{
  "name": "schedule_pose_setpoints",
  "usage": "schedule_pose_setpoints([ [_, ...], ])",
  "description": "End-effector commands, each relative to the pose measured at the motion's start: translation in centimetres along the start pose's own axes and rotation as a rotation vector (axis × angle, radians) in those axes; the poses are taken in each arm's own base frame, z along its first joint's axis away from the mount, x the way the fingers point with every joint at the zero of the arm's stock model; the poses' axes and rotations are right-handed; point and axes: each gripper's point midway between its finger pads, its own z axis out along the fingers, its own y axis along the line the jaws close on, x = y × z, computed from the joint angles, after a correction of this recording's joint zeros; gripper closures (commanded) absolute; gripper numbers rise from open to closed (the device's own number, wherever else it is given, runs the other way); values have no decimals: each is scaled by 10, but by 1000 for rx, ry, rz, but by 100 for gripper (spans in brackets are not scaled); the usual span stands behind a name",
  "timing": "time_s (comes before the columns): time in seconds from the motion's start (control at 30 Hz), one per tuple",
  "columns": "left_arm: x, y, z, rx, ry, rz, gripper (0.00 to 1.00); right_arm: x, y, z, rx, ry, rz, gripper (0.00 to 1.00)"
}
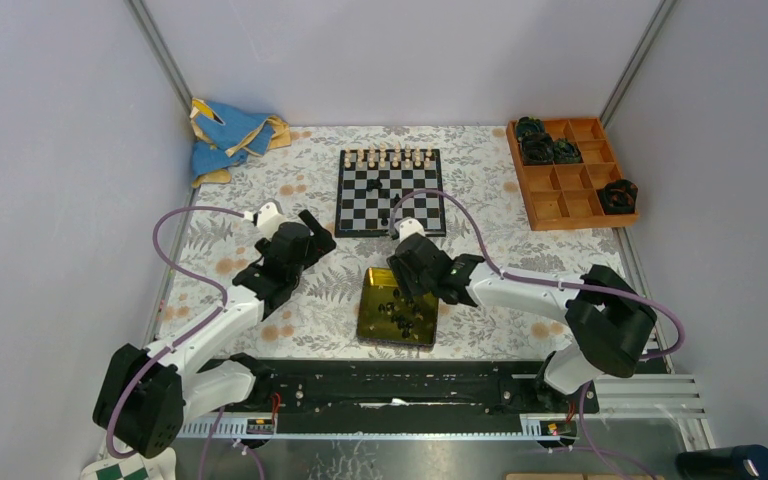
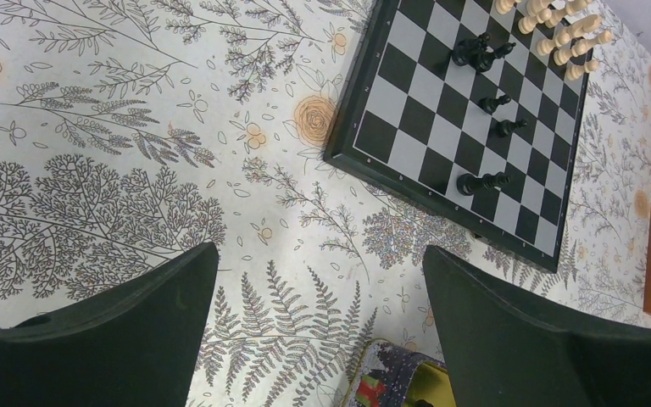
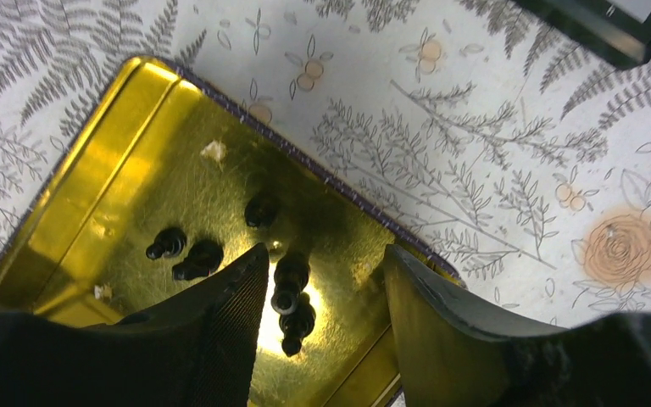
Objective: Set up the chess pieces on the board
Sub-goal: Pick up the chess piece from the storage box.
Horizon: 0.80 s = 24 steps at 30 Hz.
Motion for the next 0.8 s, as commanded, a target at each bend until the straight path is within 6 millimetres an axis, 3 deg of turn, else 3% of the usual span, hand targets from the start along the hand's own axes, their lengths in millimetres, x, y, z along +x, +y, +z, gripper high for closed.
schedule_pose_setpoints([
  [0.0, -9, -11, -2, 44, -36, -32, 1, 4, 6, -11, -12, -4, 13, 41],
  [0.53, -8, -10, -3, 43, -35, -33, 1, 23, 22, -15, -44, 41, -6, 48],
  [0.77, -8, -10, -3, 44, -35, -34, 1, 27, 25, -12, -54, 54, -8, 58],
])
